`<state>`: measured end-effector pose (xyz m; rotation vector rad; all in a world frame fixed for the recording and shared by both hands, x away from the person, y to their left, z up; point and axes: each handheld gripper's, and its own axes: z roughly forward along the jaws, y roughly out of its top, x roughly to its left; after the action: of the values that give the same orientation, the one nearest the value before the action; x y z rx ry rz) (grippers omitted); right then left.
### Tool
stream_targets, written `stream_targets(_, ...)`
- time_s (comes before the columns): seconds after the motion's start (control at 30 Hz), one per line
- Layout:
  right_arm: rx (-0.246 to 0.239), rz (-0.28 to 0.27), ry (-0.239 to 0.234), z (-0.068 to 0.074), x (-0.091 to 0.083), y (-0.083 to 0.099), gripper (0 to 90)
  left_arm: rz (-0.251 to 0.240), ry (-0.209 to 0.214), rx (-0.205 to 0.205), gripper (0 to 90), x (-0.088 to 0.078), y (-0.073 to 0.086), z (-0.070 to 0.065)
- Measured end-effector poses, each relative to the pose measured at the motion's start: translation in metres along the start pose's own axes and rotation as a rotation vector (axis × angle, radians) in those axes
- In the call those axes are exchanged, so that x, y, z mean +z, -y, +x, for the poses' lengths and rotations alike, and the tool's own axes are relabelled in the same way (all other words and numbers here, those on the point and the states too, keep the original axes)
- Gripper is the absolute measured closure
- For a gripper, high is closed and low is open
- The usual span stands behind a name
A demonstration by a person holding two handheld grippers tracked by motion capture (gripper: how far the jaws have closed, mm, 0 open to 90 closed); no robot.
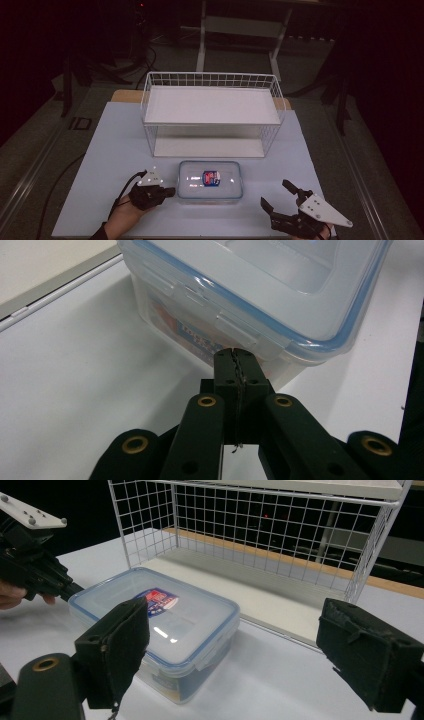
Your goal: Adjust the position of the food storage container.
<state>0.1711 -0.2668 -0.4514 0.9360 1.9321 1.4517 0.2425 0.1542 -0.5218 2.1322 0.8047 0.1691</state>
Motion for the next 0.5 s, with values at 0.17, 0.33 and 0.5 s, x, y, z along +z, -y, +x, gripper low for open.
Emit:
stream_targets(0.17, 0.005, 0.001, -0.003, 0.0, 0.0, 0.0, 13.4, -0.001, -0.007, 0.002, 88.7, 0.001, 0.0, 0.002)
stream_targets(0.33, 0.002, 0.0, -0.001, 0.0, -0.001, 0.0, 13.3, -0.017, -0.029, -0.028, 88.7, -0.002, -0.001, 0.01)
stream_targets(0.5, 0.006, -0.001, -0.003, 0.0, 0.0, 0.0, 13.3, -0.031, -0.031, -0.025, 88.7, -0.003, -0.007, 0.011)
